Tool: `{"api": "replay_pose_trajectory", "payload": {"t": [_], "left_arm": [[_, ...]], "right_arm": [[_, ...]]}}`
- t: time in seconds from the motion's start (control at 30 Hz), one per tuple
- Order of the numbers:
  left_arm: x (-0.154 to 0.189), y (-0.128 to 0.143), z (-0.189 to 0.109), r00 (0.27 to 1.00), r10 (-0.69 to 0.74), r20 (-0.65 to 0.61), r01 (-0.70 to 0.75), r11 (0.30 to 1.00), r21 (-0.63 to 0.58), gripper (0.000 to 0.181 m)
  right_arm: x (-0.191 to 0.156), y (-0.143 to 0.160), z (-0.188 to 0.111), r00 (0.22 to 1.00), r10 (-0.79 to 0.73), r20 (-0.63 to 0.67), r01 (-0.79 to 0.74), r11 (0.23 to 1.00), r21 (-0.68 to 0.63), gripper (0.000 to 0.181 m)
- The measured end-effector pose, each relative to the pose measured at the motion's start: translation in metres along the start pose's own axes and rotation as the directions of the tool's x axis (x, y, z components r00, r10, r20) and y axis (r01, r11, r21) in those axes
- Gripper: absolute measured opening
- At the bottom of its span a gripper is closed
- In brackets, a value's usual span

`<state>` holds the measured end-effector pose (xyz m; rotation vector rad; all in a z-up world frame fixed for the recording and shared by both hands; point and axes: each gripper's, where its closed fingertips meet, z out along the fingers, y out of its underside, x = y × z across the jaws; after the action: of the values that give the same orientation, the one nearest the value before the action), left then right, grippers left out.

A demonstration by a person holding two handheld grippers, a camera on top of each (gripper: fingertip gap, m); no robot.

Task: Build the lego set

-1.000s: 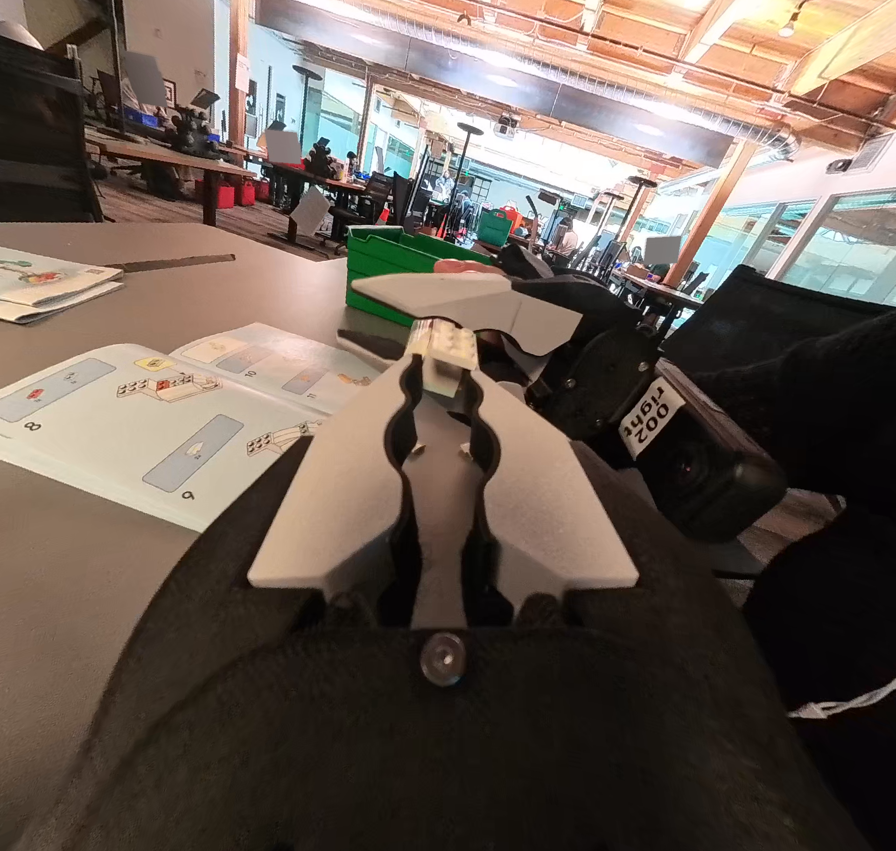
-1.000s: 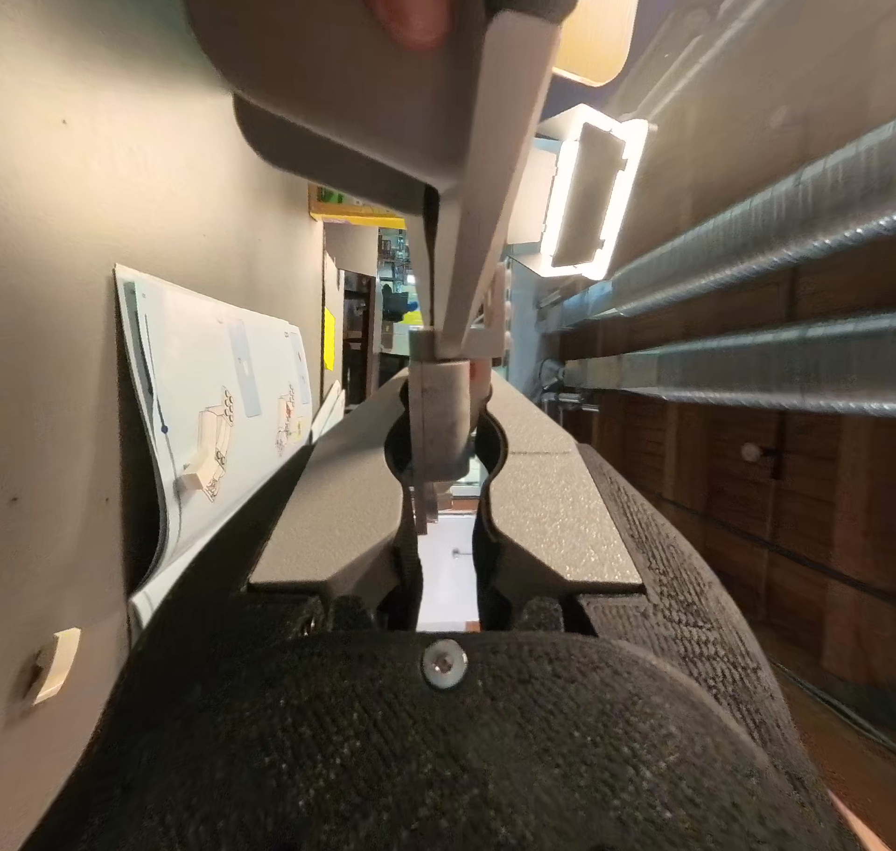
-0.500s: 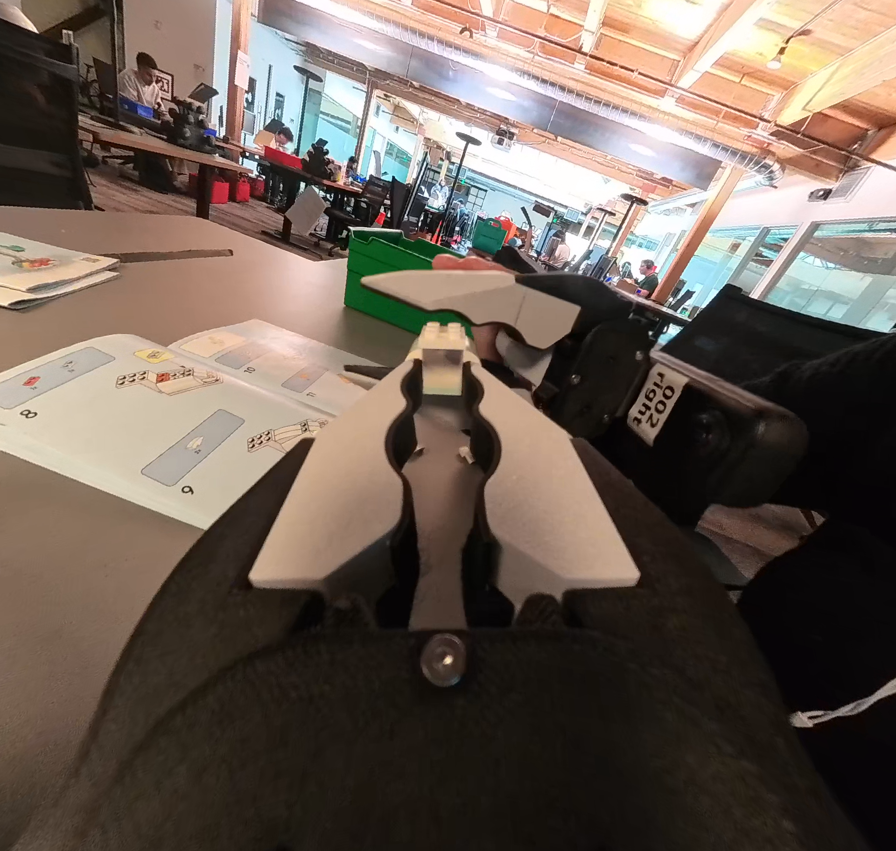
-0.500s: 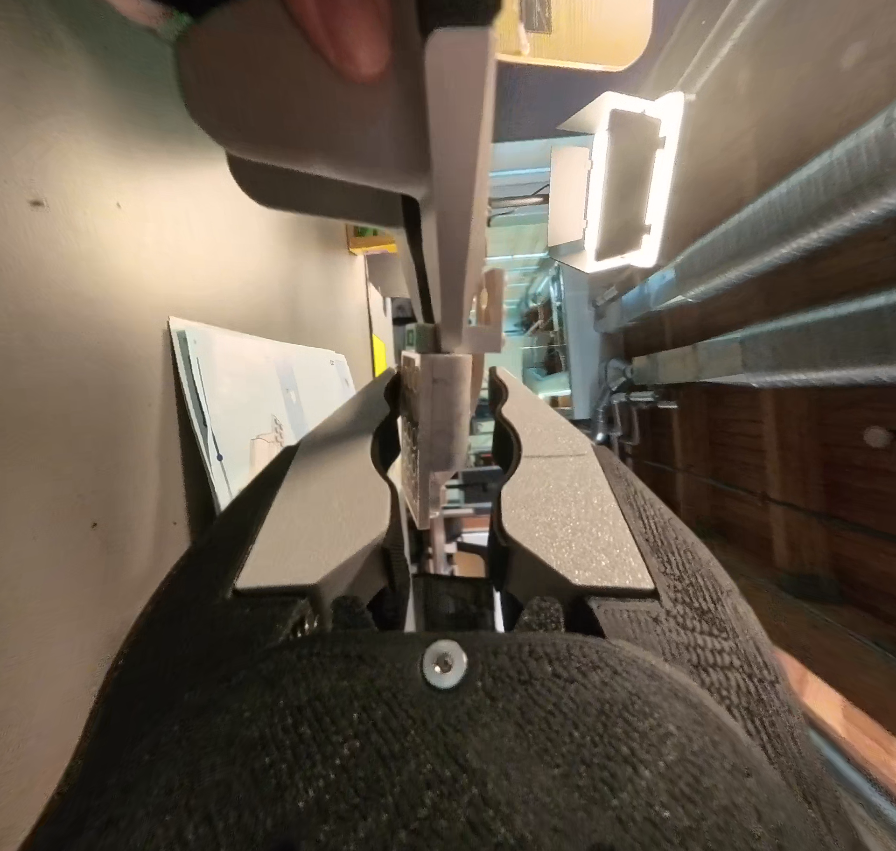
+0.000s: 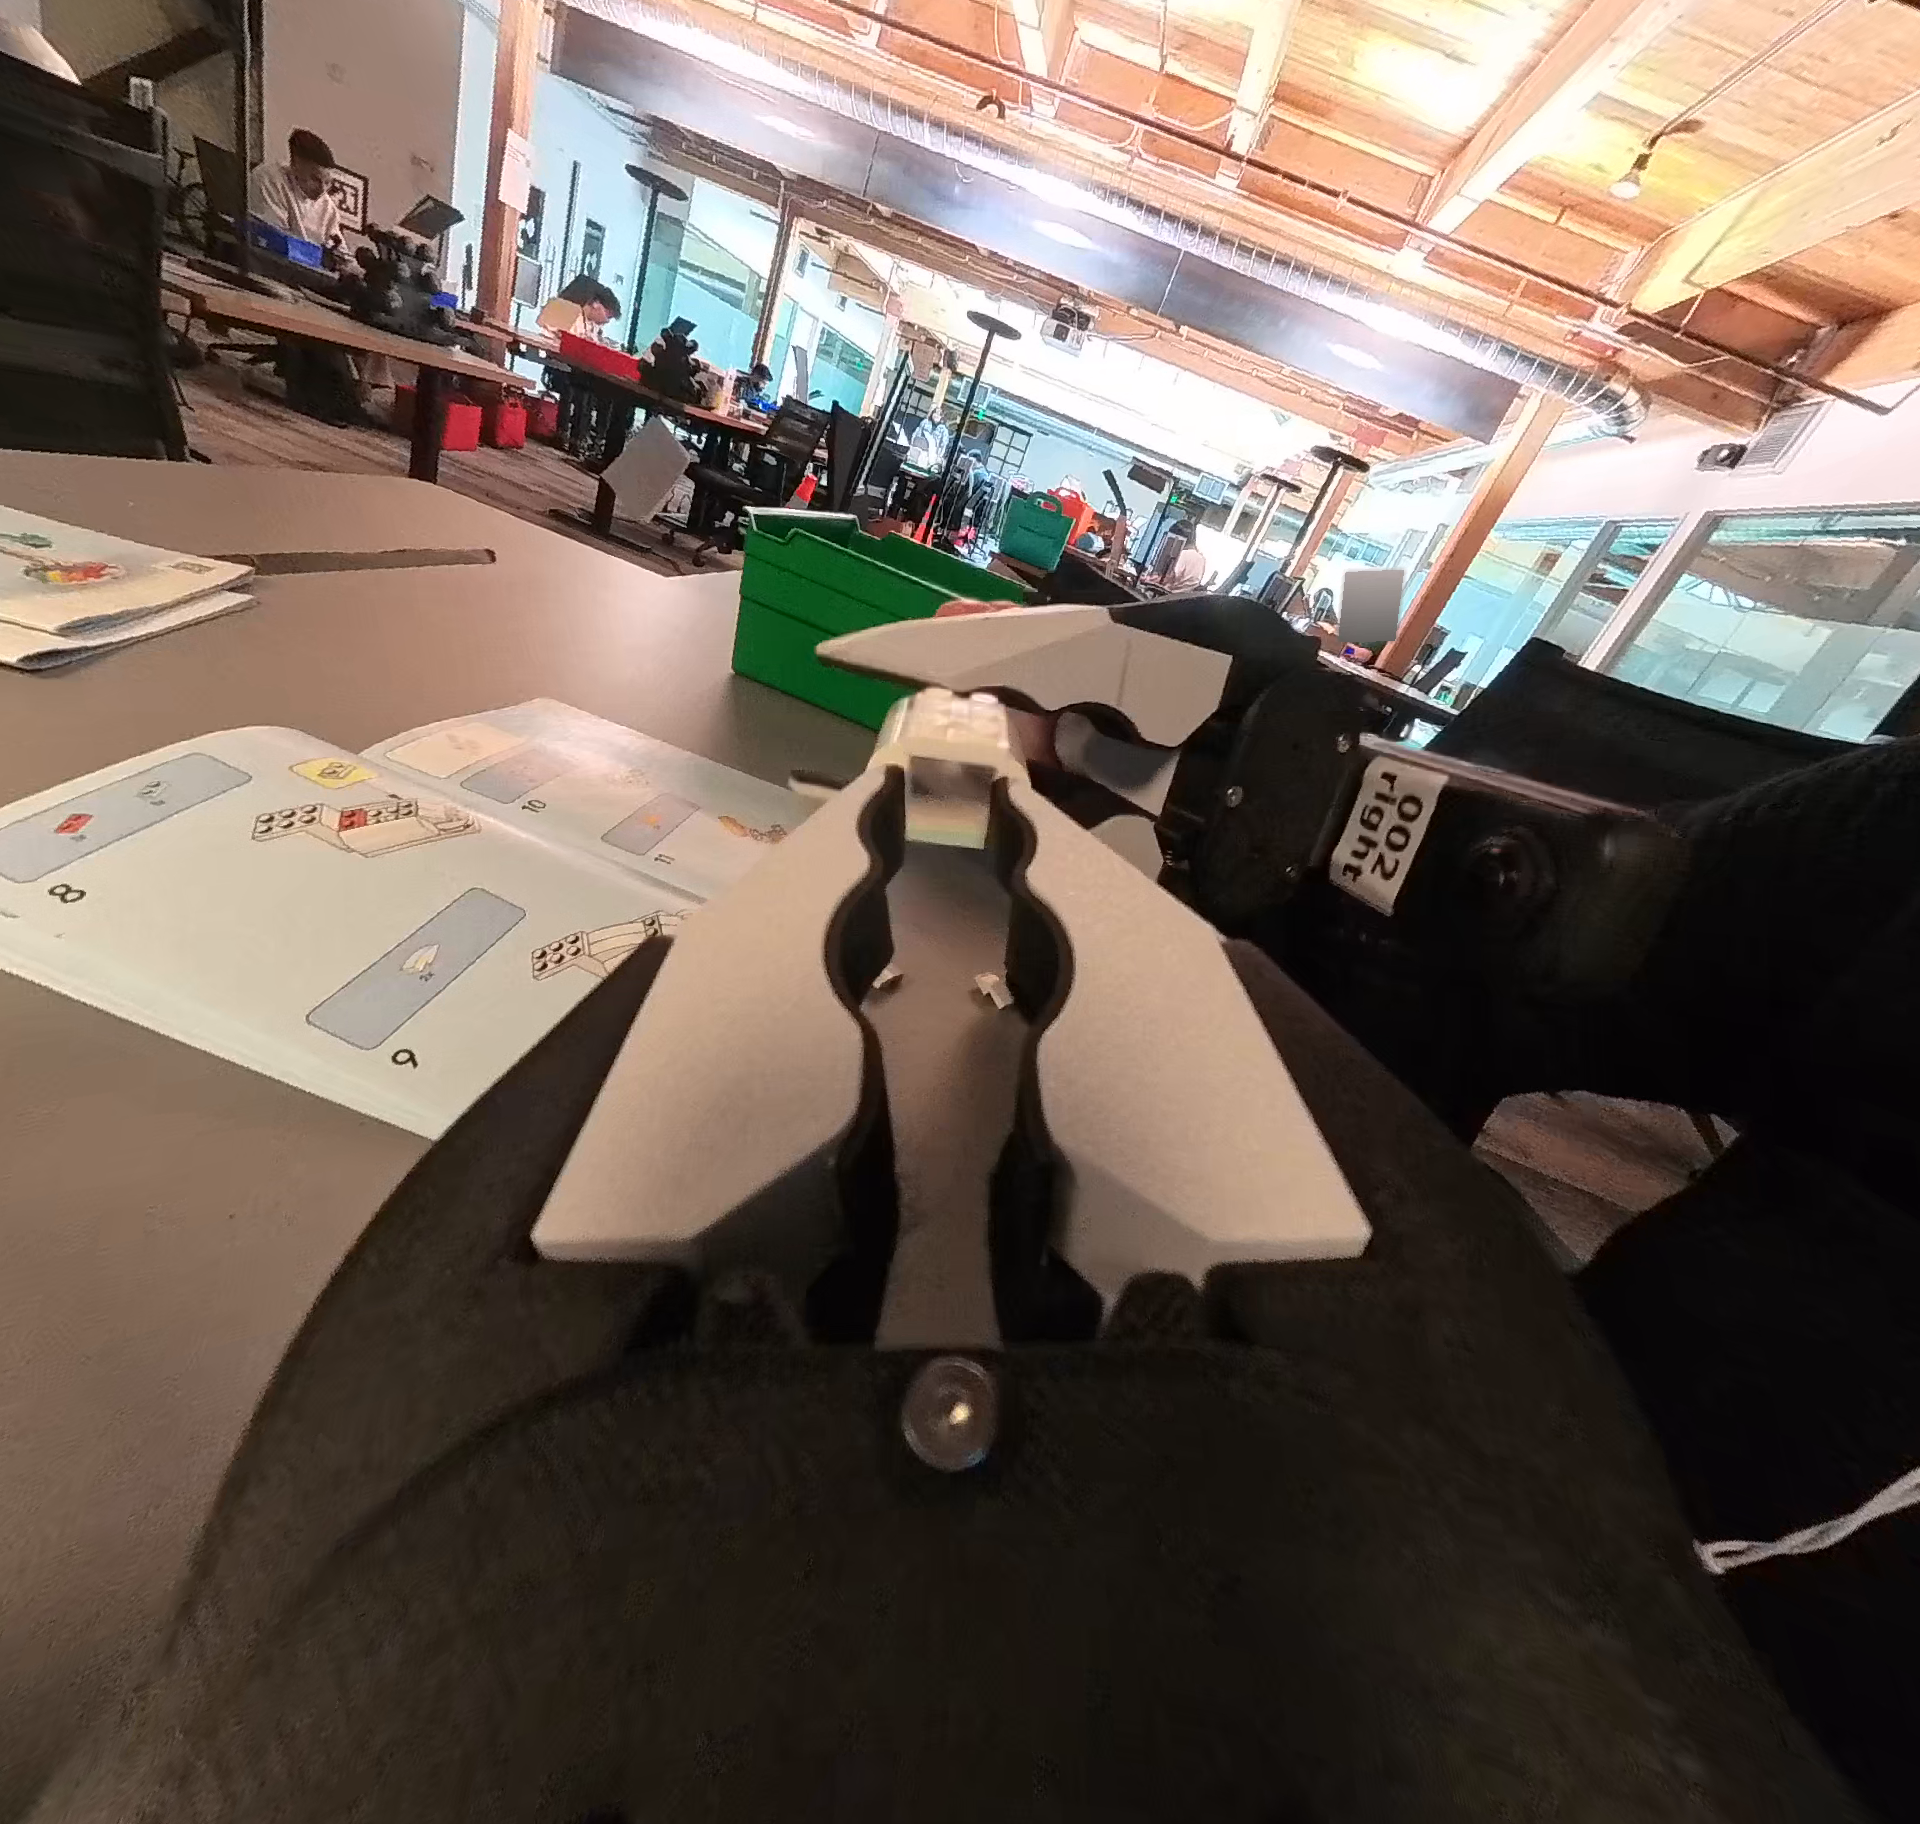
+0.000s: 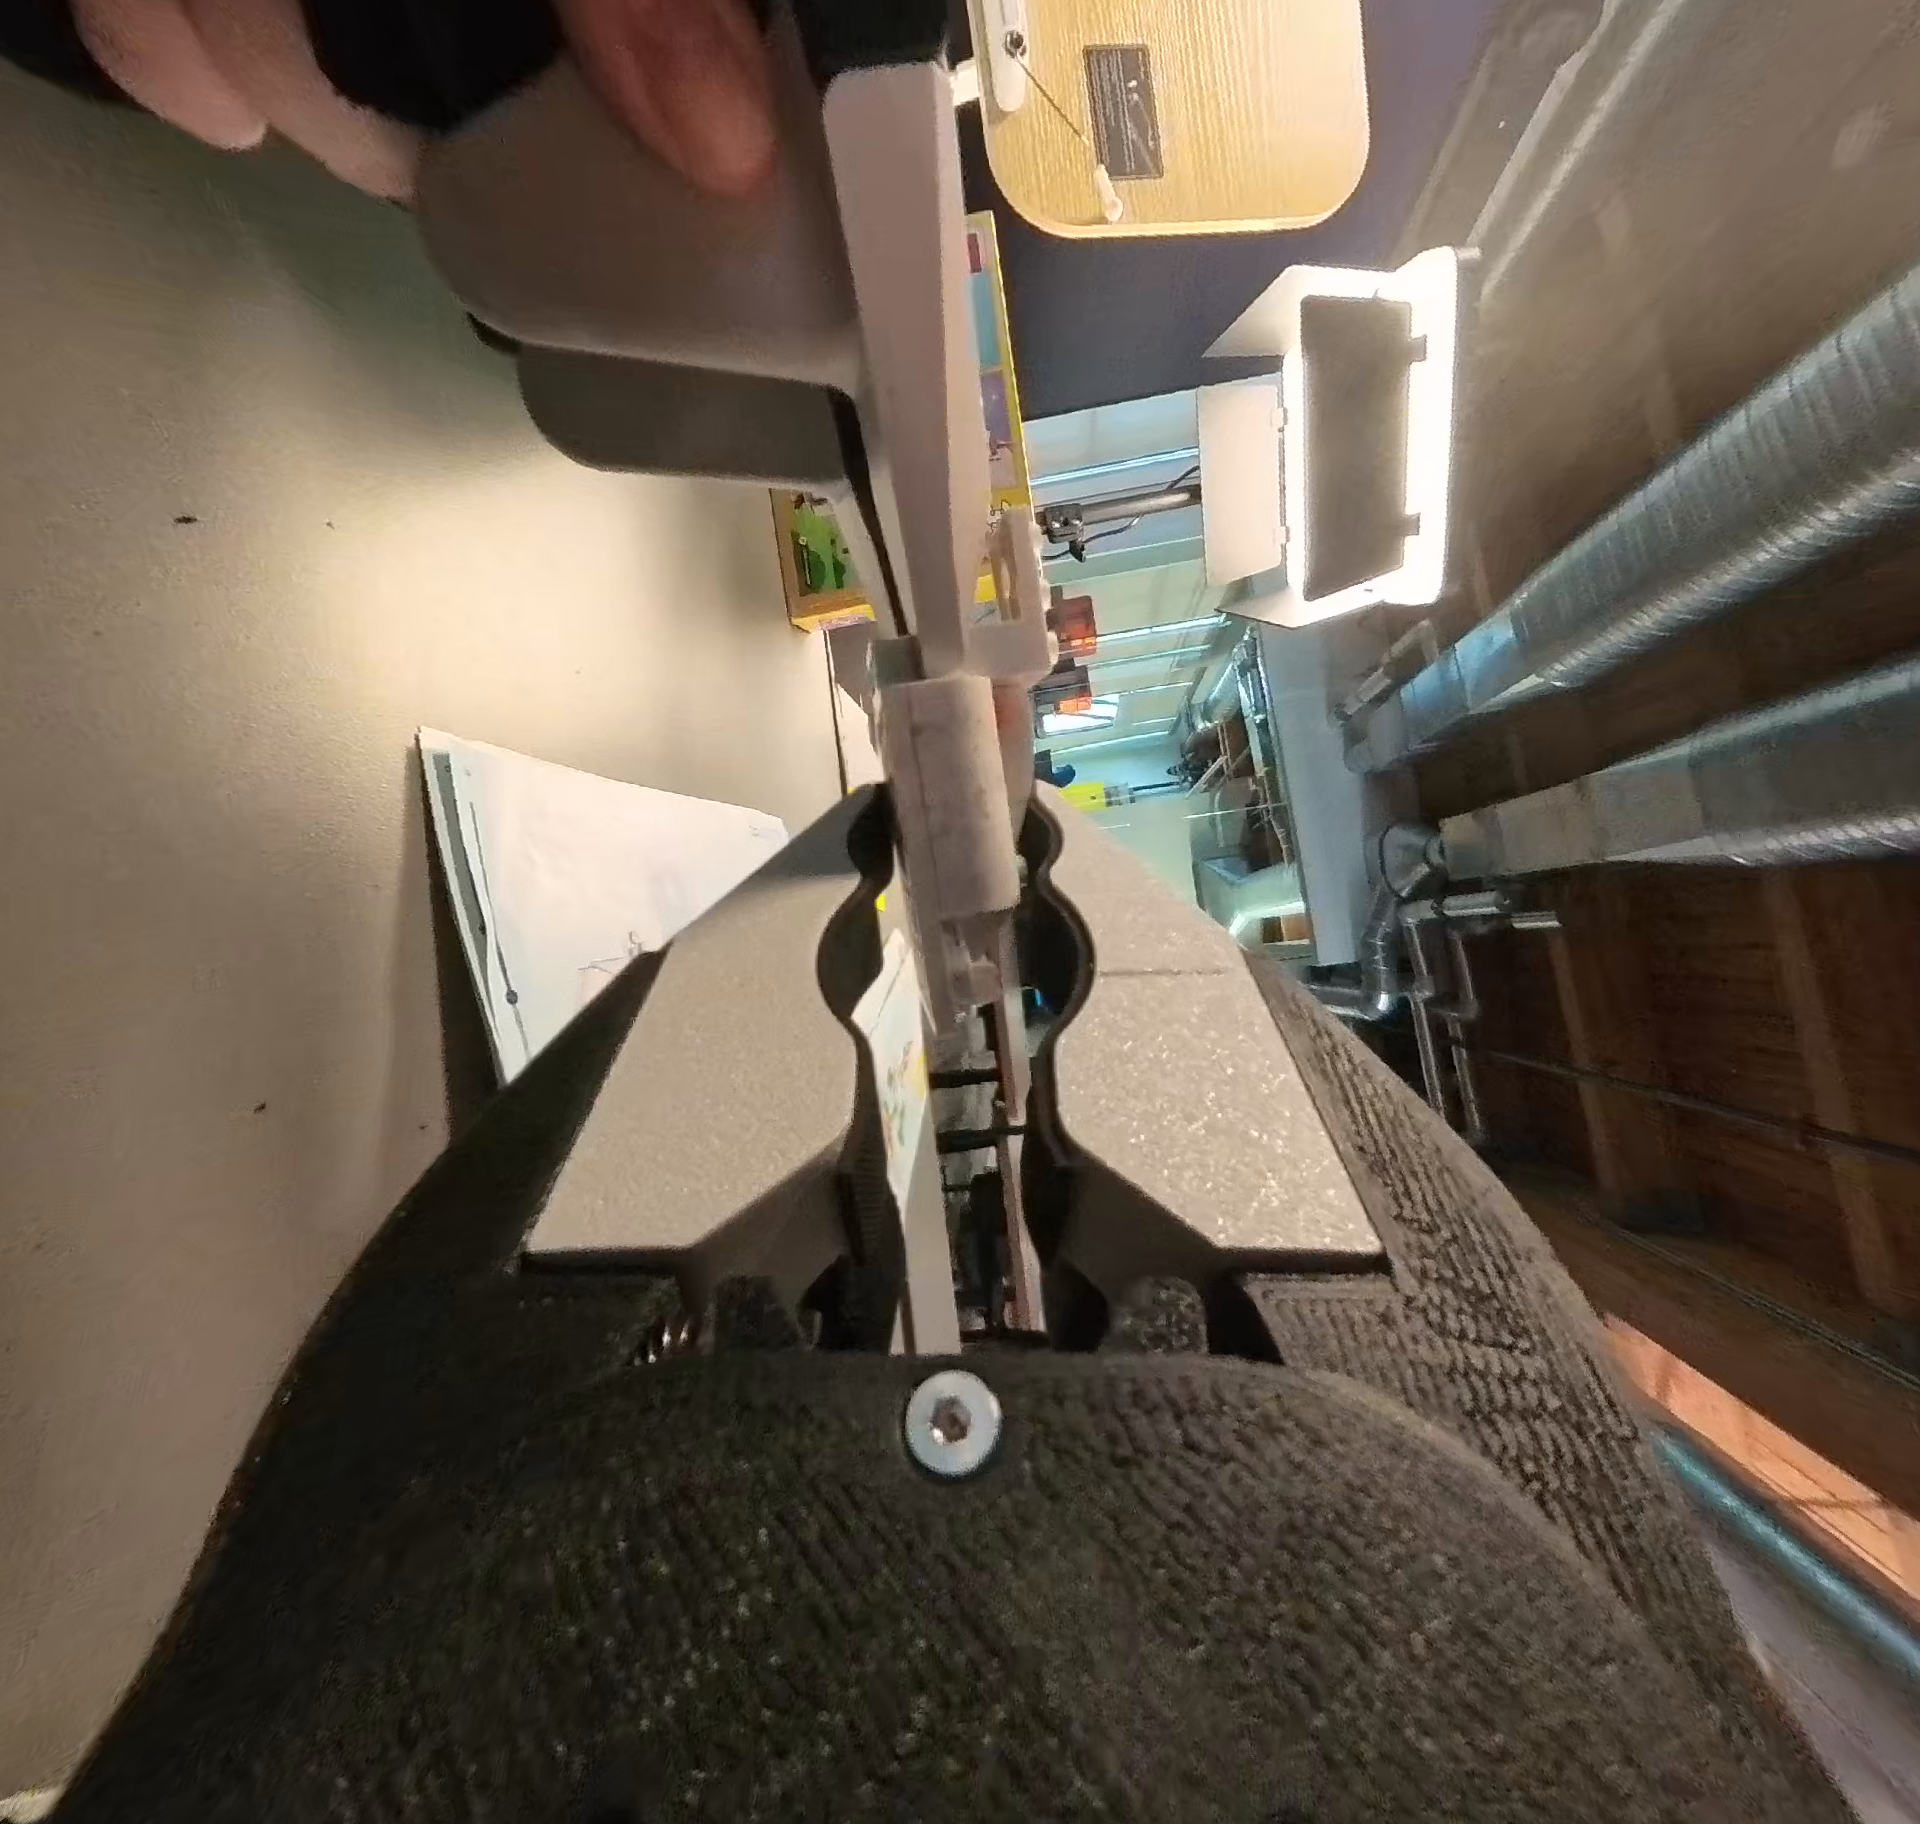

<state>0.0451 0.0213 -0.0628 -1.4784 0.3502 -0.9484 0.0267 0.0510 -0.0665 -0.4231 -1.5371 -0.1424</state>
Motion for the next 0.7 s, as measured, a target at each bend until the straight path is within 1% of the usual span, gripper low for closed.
{"api": "replay_pose_trajectory", "payload": {"t": [0.23, 0.3, 0.33, 0.4, 0.43, 0.5, 0.57, 0.67, 0.7], "left_arm": [[0.001, 0.003, 0.001, 1.000, 0.004, 0.000, -0.004, 1.000, -0.011, 0.015], [0.000, 0.003, 0.001, 1.000, 0.003, 0.001, -0.003, 1.000, -0.014, 0.015], [0.000, 0.002, 0.001, 1.000, -0.001, -0.001, 0.001, 1.000, -0.008, 0.015], [0.001, 0.000, 0.000, 1.000, -0.019, -0.009, 0.019, 1.000, 0.001, 0.015], [0.001, 0.000, 0.000, 0.999, -0.037, -0.017, 0.038, 0.999, 0.006, 0.015], [-0.001, 0.001, 0.000, 0.998, -0.060, -0.017, 0.060, 0.998, 0.003, 0.015], [-0.001, 0.002, 0.000, 0.997, -0.073, -0.021, 0.073, 0.997, -0.004, 0.015], [0.001, 0.003, 0.001, 0.994, -0.100, -0.048, 0.099, 0.995, -0.012, 0.015], [0.001, 0.003, 0.001, 0.992, -0.109, -0.055, 0.109, 0.994, -0.011, 0.015]], "right_arm": [[0.003, 0.000, -0.002, 0.994, -0.098, -0.047, 0.098, 0.995, -0.016, 0.020], [0.002, 0.001, -0.002, 0.994, -0.103, -0.033, 0.103, 0.995, -0.015, 0.021], [0.001, 0.001, -0.001, 0.997, -0.071, -0.012, 0.071, 0.997, -0.008, 0.021], [-0.003, 0.001, -0.001, 0.997, 0.054, 0.053, -0.055, 0.998, 0.006, 0.023], [-0.001, 0.000, -0.002, 0.992, 0.108, 0.064, -0.109, 0.994, 0.013, 0.025], [0.002, -0.005, -0.005, 0.984, 0.161, 0.082, -0.166, 0.984, 0.066, 0.039], [0.001, -0.012, -0.011, 0.974, 0.190, 0.121, -0.206, 0.969, 0.135, 0.037], [-0.003, -0.014, -0.015, 0.976, 0.165, 0.144, -0.187, 0.970, 0.158, 0.031], [-0.004, -0.015, -0.016, 0.977, 0.154, 0.149, -0.178, 0.970, 0.163, 0.025]]}}
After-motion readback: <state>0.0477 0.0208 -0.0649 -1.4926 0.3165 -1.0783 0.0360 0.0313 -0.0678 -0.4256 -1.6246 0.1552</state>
